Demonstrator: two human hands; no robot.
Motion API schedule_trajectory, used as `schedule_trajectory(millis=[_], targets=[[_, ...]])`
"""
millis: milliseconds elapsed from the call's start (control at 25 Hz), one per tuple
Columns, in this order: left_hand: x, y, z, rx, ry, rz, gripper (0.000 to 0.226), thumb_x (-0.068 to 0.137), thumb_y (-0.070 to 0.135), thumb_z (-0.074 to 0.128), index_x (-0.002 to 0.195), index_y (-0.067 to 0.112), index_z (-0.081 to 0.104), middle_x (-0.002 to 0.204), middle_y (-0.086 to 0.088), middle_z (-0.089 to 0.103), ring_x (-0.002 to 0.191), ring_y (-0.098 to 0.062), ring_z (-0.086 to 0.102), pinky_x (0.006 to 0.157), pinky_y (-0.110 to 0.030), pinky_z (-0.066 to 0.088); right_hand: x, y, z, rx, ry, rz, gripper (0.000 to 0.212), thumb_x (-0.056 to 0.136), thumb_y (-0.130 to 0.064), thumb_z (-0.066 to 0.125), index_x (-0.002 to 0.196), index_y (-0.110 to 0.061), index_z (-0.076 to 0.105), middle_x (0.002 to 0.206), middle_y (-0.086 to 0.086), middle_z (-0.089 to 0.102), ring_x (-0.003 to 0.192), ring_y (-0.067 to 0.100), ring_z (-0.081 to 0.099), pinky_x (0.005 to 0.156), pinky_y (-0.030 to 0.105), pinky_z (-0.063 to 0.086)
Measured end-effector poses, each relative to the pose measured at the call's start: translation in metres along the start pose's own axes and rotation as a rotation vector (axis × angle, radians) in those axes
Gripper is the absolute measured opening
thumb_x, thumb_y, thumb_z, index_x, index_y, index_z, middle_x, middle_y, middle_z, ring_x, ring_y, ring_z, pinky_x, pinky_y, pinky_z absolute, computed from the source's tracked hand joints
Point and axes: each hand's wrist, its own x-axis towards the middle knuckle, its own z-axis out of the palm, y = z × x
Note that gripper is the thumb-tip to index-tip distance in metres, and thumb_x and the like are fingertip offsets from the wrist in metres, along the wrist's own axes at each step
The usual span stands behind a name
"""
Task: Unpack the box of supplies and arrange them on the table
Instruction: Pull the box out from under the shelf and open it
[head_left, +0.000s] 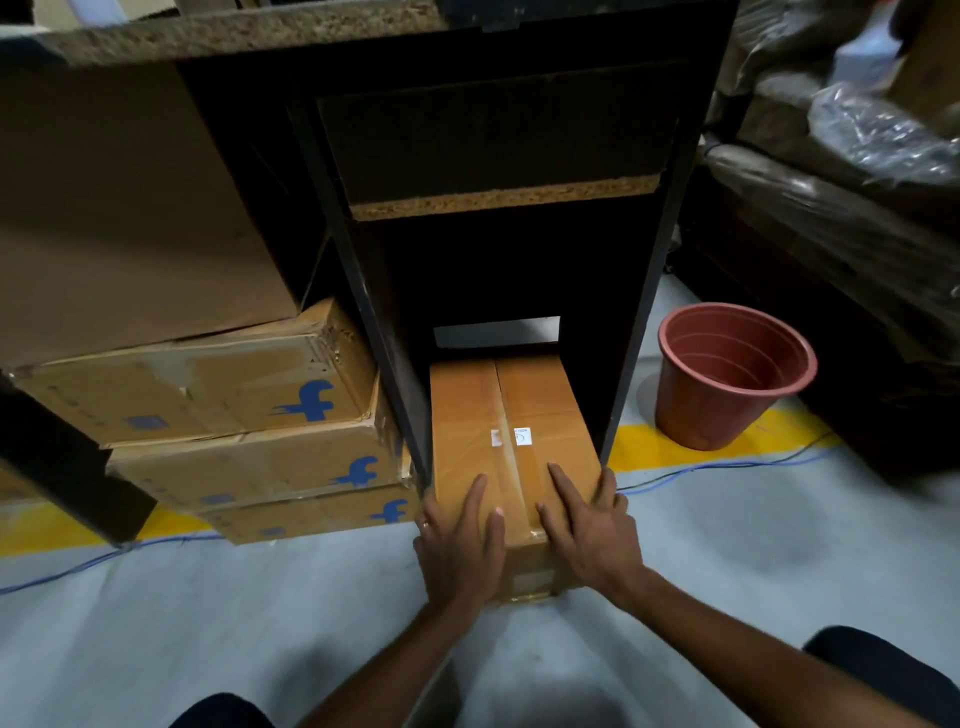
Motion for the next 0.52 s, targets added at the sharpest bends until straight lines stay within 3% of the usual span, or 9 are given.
schedule_trajectory(millis=[200, 360, 520], targets=[[0.060, 0.011, -0.017, -0.001, -0.235, -0.044, 0.061, 0.097, 0.064, 0.039, 0.151, 0.056, 0.013, 0.160, -0.012, 0.004, 0.137, -0.040, 0.036, 0.106, -0.049, 0.041, 0.057, -0.013, -0.019, -0.003, -0.183, 0.067, 0.084, 0.086, -0.079, 0.040, 0.153, -0.052, -0.002, 0.161, 0.020, 0.001, 0.141, 0.048, 0.027, 0.112, 0.053, 0.037], [0.073, 0.014, -0.017, -0.100, -0.179, -0.074, 0.062, 0.092, 0.067, 0.045, 0.148, 0.060, 0.018, 0.160, -0.011, 0.012, 0.135, -0.042, 0.040, 0.106, -0.050, 0.044, 0.071, -0.018, -0.021, 0.097, -0.128, 0.082, 0.088, 0.081, -0.081, 0.047, 0.153, -0.052, 0.005, 0.160, 0.017, 0.008, 0.138, 0.047, 0.031, 0.110, 0.051, 0.039], [0.033, 0.004, -0.001, -0.171, -0.158, -0.098, 0.070, 0.090, 0.058, 0.055, 0.147, 0.063, 0.014, 0.159, -0.012, 0.010, 0.127, -0.041, 0.048, 0.101, -0.045, 0.049, 0.032, -0.010, 0.003, 0.150, -0.079, 0.078, 0.091, 0.079, -0.075, 0.056, 0.151, -0.055, 0.004, 0.157, 0.014, 0.006, 0.133, 0.047, 0.035, 0.107, 0.054, 0.042]])
